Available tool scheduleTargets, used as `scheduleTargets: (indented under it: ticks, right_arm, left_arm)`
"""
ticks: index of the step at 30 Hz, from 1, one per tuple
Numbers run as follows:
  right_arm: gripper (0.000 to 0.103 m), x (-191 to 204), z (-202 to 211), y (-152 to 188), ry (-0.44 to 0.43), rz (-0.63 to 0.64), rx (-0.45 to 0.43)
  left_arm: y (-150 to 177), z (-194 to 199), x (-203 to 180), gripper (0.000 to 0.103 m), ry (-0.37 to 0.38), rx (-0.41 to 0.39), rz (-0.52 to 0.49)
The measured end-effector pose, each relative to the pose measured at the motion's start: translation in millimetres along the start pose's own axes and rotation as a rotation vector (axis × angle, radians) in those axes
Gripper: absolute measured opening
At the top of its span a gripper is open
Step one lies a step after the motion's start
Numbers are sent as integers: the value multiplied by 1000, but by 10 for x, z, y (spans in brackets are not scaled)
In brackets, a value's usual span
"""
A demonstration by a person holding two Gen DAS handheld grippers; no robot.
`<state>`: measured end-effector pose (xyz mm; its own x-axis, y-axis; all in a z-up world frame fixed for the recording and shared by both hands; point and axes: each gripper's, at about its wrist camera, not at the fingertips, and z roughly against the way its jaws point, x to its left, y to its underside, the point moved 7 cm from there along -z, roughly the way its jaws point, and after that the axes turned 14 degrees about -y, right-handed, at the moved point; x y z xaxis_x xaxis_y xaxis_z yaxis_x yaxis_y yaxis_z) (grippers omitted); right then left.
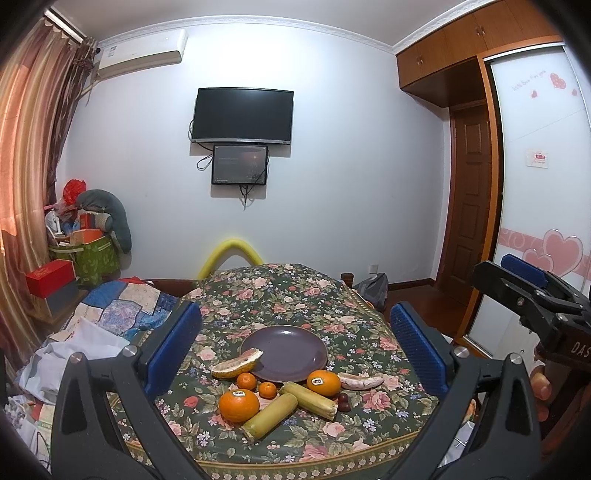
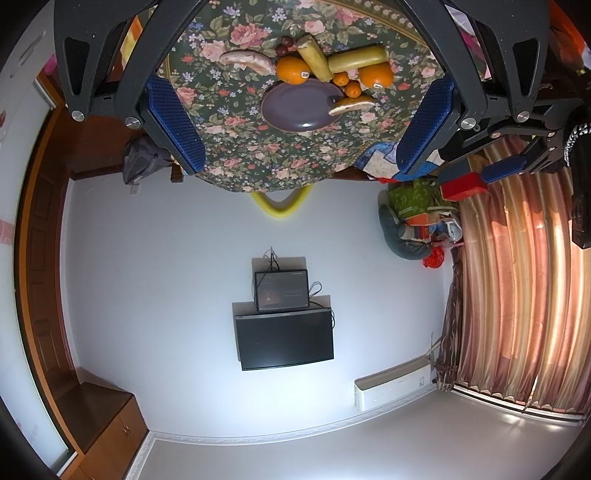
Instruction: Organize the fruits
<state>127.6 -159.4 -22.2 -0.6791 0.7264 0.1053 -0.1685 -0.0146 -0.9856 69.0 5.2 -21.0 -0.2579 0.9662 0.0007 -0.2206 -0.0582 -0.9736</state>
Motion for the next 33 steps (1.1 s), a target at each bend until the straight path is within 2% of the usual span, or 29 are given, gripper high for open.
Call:
scheduleTargets:
  ticks: [33]
  right_arm:
    - [103, -9, 32, 5, 0, -13, -3]
  left_arm:
    - [-14, -43, 19, 103, -5, 3, -1]
